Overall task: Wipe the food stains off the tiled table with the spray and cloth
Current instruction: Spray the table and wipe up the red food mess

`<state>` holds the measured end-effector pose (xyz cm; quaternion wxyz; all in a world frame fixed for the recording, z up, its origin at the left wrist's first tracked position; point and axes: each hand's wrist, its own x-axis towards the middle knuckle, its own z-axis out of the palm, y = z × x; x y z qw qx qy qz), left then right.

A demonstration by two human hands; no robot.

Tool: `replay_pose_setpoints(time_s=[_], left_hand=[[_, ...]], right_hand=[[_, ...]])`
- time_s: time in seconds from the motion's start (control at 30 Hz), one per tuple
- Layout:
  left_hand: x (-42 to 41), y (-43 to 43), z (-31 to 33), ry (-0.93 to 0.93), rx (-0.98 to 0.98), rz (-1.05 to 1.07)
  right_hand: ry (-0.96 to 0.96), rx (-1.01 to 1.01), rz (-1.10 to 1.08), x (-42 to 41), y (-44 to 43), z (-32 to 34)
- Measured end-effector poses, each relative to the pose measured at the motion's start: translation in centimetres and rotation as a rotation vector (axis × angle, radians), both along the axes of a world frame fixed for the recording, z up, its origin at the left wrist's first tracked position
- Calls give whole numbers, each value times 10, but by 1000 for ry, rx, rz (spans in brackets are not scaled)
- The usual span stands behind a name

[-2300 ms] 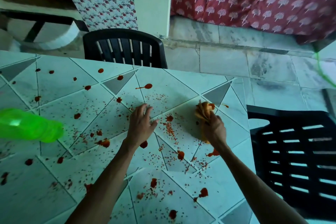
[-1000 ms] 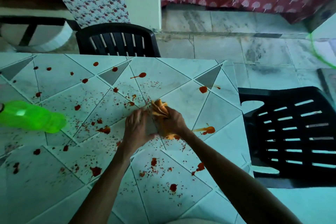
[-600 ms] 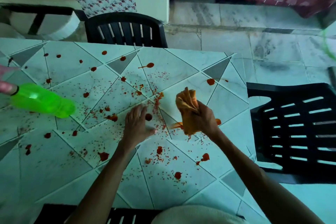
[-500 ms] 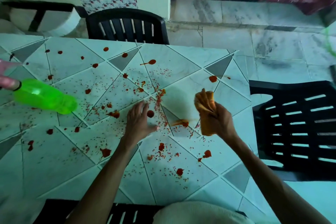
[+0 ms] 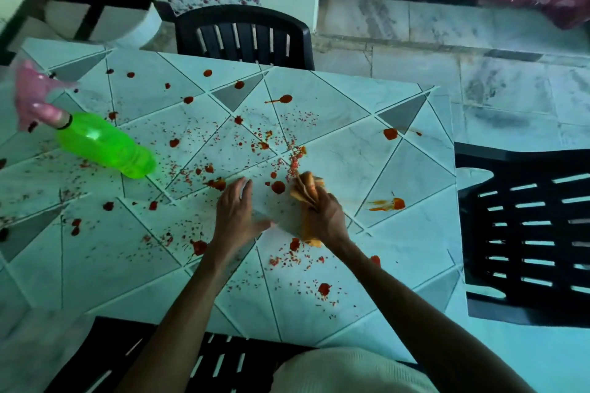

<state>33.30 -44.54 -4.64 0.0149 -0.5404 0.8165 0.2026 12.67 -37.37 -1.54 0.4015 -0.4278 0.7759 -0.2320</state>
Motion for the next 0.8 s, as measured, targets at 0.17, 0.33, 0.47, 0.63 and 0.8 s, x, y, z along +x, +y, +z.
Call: replay_pose_setpoints(time_s=[0.17, 0.33, 0.47, 0.63, 0.8], left_hand=[[15, 10, -1, -43, 0, 45], [17, 16, -5, -64, 0, 33], [15, 17, -5, -66, 9, 50], [15, 23, 2, -66, 7, 52], [16, 25, 0, -75, 2, 74]], right_hand=[[-126, -15, 138, 39, -26, 9], [-158, -134, 31, 9, 6, 37], [-119, -198, -82, -45, 57, 57], [4, -108, -246, -101, 123, 65], [109, 28, -289, -112, 166, 27]])
